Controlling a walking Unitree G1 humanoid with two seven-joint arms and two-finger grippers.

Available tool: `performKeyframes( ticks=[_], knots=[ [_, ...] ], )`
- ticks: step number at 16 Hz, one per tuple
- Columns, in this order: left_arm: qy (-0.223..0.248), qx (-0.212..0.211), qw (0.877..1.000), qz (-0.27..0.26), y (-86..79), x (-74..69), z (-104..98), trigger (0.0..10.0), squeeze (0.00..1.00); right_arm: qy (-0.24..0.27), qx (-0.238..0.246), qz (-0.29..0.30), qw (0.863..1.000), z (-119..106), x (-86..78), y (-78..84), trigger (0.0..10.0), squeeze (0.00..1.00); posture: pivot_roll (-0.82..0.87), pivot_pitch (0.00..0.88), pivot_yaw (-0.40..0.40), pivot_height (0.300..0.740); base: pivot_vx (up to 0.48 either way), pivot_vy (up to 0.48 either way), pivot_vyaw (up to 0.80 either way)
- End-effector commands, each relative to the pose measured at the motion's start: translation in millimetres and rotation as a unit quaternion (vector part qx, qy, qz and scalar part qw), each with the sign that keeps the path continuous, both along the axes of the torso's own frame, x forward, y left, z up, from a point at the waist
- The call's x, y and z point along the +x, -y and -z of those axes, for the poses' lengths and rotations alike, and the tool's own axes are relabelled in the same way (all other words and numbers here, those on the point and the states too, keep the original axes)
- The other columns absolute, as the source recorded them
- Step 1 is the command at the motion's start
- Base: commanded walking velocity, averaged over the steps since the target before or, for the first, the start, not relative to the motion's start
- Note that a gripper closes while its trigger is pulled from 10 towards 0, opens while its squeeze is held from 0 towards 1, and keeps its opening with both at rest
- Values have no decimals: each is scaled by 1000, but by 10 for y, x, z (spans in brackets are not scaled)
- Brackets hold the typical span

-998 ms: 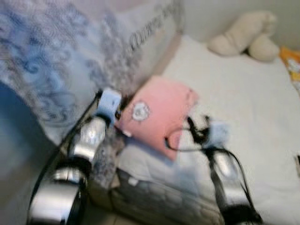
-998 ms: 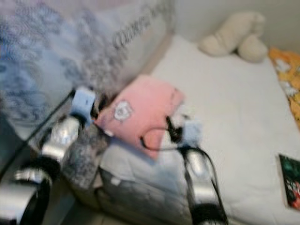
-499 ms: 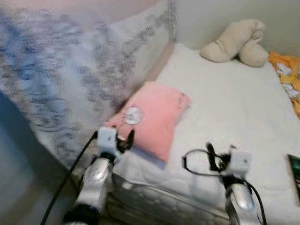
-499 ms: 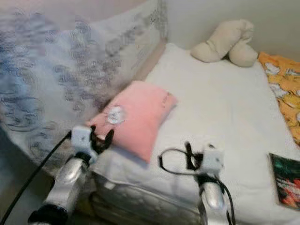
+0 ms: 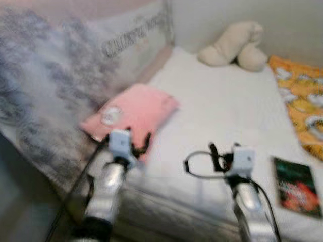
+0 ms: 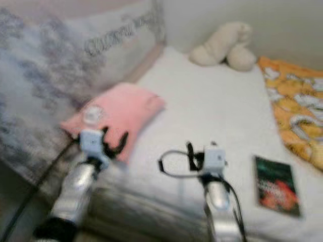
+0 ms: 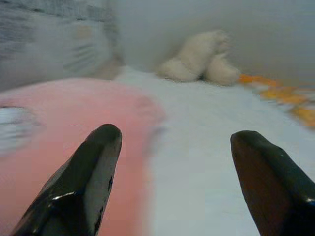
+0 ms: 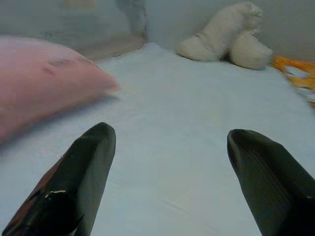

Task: Clean up the room

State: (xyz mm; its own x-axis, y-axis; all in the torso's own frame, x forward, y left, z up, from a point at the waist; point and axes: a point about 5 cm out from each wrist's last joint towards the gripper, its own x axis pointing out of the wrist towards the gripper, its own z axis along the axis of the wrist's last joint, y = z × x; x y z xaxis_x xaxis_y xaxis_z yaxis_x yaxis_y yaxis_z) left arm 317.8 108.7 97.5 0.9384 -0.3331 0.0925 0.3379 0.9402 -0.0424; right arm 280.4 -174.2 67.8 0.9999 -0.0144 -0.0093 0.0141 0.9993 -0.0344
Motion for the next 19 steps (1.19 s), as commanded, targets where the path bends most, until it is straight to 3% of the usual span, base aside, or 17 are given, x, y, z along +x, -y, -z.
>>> performKeyframes(
  ticks=[1,4,7,13,14,16,18,19],
  knots=[
    [9,12,1000,0,-30,53,-71,10000,0,8,-1,0,1000,-48,32,-13,10000,0,111,0,-41,740,0,-480,0],
    [7,8,1000,1,-79,84,-91,10000,0,8,-5,-2,1000,-49,31,-27,10000,0,98,0,-39,740,0,-476,0],
    [-2,9,1000,-21,-167,67,-48,10000,0,-1,7,14,1000,22,-89,91,10000,0,91,0,-37,740,0,-469,0],
    [3,24,1000,-16,-143,114,-83,10000,0,-10,5,13,1000,57,-81,67,10000,0,89,0,-29,740,0,-467,0],
    [1,31,999,-22,-158,139,-85,10000,0,-17,1,12,1000,83,-76,75,10000,0,89,0,-26,740,0,-461,0],
    [-36,93,994,-45,-189,209,13,10000,0,-48,20,18,998,159,-18,104,10000,0,87,0,-25,740,0,-225,0],
    [-16,36,999,-37,-202,232,-101,10000,0,-37,20,20,999,83,48,130,10000,0,89,0,-27,740,0,0,0],
    [-8,35,999,-34,-192,241,-136,10000,0,-33,14,16,999,68,47,129,10000,0,90,0,-28,740,480,0,0]
  ],
)
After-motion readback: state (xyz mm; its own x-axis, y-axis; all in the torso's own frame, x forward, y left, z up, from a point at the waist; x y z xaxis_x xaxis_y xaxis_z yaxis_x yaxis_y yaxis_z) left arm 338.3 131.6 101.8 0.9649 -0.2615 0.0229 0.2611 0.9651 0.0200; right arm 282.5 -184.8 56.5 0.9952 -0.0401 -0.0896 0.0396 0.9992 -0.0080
